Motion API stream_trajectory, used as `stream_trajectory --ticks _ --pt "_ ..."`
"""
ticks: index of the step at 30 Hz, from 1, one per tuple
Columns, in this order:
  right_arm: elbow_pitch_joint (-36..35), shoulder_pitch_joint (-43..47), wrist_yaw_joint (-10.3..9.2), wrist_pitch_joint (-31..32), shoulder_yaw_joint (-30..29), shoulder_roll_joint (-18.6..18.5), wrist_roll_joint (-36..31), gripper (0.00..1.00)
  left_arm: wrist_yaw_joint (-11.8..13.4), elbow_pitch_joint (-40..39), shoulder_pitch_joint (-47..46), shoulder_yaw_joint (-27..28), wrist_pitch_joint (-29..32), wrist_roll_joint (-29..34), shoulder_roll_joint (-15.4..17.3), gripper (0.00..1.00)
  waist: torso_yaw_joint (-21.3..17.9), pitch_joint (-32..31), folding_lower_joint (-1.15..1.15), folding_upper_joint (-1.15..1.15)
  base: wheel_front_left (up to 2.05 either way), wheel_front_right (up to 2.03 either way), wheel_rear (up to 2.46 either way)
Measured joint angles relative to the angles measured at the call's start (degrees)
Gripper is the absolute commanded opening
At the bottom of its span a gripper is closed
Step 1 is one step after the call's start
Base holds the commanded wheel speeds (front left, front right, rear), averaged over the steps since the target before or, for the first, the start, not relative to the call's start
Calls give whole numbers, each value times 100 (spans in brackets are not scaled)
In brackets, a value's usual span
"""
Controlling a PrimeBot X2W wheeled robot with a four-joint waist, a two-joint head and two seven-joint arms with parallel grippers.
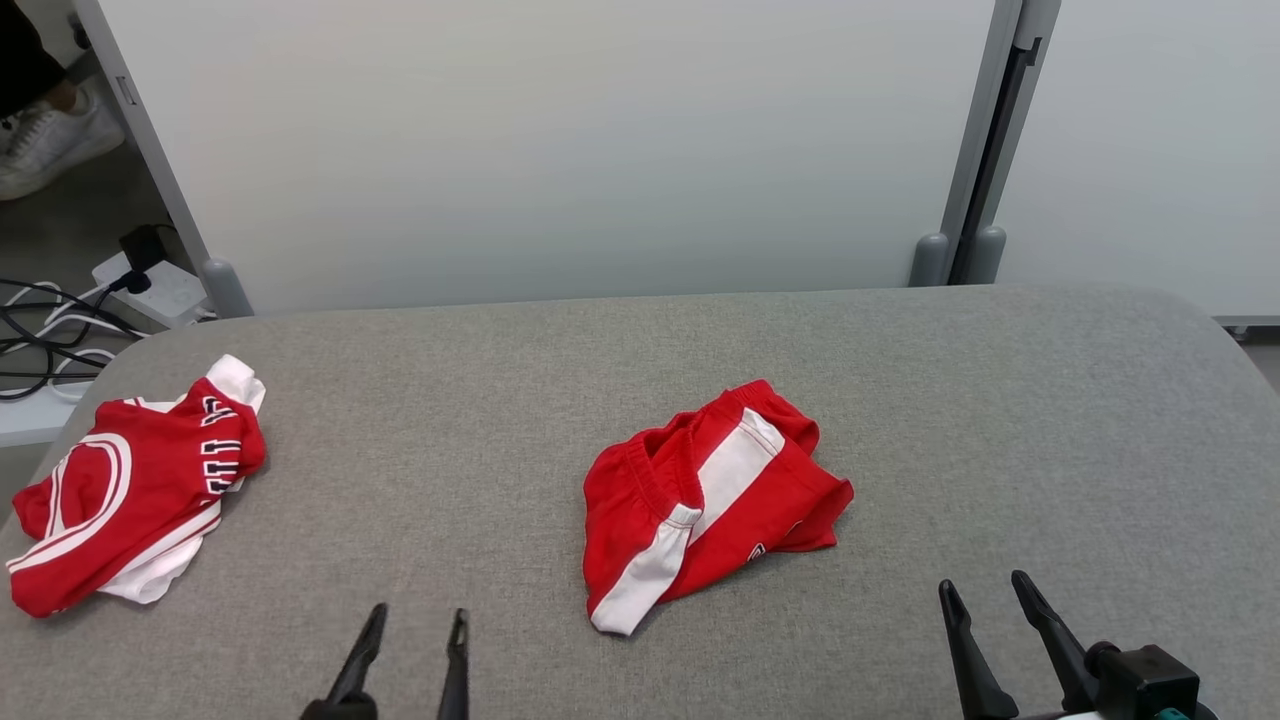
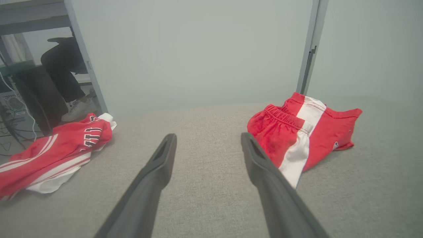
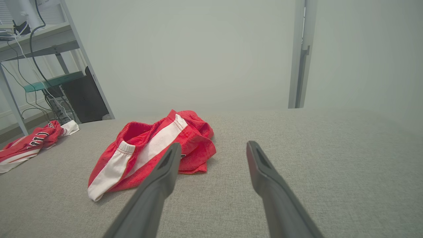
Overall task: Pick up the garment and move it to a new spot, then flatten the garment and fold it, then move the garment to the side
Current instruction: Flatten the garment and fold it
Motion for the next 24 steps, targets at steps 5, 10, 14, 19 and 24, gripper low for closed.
stream_trajectory --ticks 5,10,14,19,24 --pt "2 -32 1 0 35 -12 2 100 -503 158 -620 -402 0 168 54 100 -83 91 0 0 0 0 0" --pt "5 -74 0 0 100 -45 4 100 -972 690 -1440 -1054 0 483 68 100 -222 227 0 0 0 0 0" --pt "15 -172 0 0 185 -62 11 100 -1159 1251 -2101 -1567 51 671 70 100 -402 315 0 0 0 0 0" --pt "27 -214 0 0 215 -81 18 100 -1217 1875 -3006 -2195 456 818 74 100 -634 464 0 0 0 0 0" --pt "34 -336 0 0 233 -85 41 100 -1245 2559 -3890 -2921 1268 870 134 100 -819 631 0 0 0 0 0"
